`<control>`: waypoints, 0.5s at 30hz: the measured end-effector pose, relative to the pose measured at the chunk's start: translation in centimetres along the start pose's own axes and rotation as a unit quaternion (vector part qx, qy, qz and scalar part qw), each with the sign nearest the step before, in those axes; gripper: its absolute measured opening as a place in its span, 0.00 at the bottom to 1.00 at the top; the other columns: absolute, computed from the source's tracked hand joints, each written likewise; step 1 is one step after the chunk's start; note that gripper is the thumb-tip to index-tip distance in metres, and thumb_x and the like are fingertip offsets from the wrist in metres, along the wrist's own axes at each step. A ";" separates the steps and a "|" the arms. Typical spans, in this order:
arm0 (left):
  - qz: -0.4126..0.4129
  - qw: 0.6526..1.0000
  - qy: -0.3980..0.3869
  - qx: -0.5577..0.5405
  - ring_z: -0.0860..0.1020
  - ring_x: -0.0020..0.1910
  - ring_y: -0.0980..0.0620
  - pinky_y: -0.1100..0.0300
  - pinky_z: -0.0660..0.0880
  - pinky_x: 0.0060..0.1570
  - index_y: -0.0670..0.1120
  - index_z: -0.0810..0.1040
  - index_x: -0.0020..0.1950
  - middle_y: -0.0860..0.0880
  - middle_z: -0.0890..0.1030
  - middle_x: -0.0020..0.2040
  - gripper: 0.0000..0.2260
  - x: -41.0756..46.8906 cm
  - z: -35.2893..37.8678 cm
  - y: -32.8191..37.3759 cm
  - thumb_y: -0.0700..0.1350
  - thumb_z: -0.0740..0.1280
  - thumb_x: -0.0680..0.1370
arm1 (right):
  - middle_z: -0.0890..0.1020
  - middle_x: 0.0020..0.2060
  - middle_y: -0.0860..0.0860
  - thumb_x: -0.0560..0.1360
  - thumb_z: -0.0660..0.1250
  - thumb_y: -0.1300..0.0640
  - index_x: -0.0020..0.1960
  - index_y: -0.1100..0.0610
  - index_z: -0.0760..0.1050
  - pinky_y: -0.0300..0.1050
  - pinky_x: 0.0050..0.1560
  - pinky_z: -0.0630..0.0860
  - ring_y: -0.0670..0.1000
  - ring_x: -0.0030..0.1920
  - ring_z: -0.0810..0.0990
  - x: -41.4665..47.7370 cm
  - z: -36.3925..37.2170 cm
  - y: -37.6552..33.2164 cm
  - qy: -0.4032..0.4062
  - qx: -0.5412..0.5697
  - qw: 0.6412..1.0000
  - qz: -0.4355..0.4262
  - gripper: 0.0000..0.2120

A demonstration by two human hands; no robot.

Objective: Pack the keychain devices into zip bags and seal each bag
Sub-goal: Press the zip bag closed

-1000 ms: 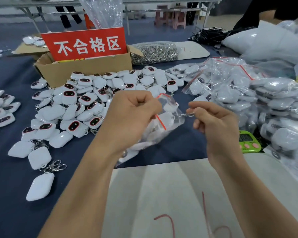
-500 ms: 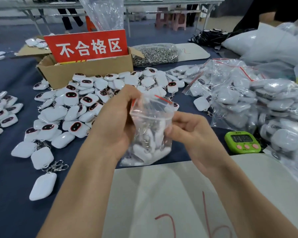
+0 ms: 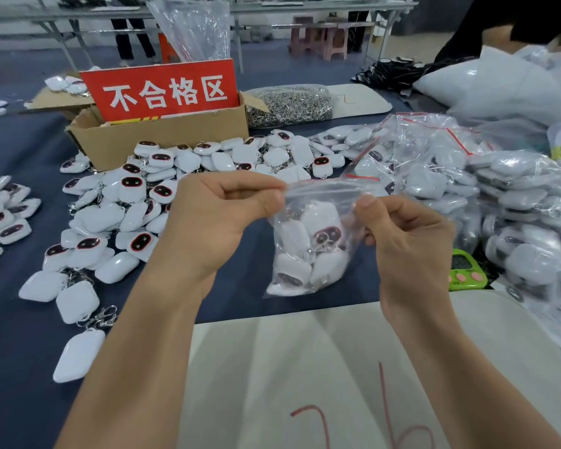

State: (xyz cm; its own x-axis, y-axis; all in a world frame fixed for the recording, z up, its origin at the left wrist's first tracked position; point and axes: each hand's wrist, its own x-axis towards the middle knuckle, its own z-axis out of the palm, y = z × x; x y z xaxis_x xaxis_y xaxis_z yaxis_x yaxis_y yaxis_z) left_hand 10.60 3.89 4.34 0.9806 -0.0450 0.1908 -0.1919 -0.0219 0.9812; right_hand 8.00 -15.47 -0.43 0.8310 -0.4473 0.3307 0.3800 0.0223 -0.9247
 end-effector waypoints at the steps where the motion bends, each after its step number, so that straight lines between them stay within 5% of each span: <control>1: 0.020 1.000 0.012 -0.007 0.84 0.39 0.57 0.69 0.77 0.42 0.49 0.88 0.43 0.49 0.88 0.40 0.10 0.1 -0.1 0.2 0.33 0.77 0.71 | 0.83 0.27 0.45 0.77 0.74 0.61 0.32 0.51 0.83 0.32 0.35 0.72 0.42 0.28 0.75 0.0 -0.2 -0.2 -0.009 0.002 1.000 -0.019 0.16; 7: 0.068 0.997 -0.007 0.026 0.84 0.40 0.59 0.69 0.78 0.44 0.51 0.87 0.43 0.53 0.88 0.40 0.11 0.0 -0.2 0.8 0.33 0.77 0.72 | 0.82 0.30 0.49 0.75 0.73 0.61 0.48 0.52 0.87 0.34 0.40 0.74 0.46 0.32 0.77 0.4 -1.3 -0.4 -0.110 0.046 0.993 0.016 0.06; 11: 0.021 1.000 -0.004 0.015 0.87 0.43 0.55 0.68 0.79 0.45 0.50 0.88 0.44 0.50 0.88 0.42 0.10 -0.1 -1.0 0.7 0.41 0.79 0.66 | 0.81 0.29 0.45 0.76 0.73 0.63 0.37 0.51 0.85 0.32 0.38 0.73 0.42 0.31 0.76 0.8 -1.6 -0.2 -0.104 0.048 0.993 0.011 0.11; 15: -0.009 0.998 -0.040 0.040 0.87 0.43 0.52 0.67 0.80 0.44 0.46 0.88 0.48 0.47 0.88 0.42 0.15 -0.2 -2.1 0.6 0.42 0.80 0.62 | 0.83 0.31 0.46 0.74 0.73 0.59 0.41 0.51 0.86 0.33 0.40 0.74 0.44 0.33 0.78 1.0 -1.9 -0.1 -0.116 0.054 0.992 0.011 0.06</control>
State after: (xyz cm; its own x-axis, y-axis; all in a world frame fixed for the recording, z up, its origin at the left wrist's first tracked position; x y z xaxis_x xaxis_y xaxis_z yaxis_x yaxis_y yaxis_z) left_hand 10.35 5.97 4.97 0.9782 -0.1240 0.1664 -0.1795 -0.1034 0.9783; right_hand 8.07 -17.61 -0.33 0.9063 -0.2281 0.3557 0.3905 0.1307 -0.9113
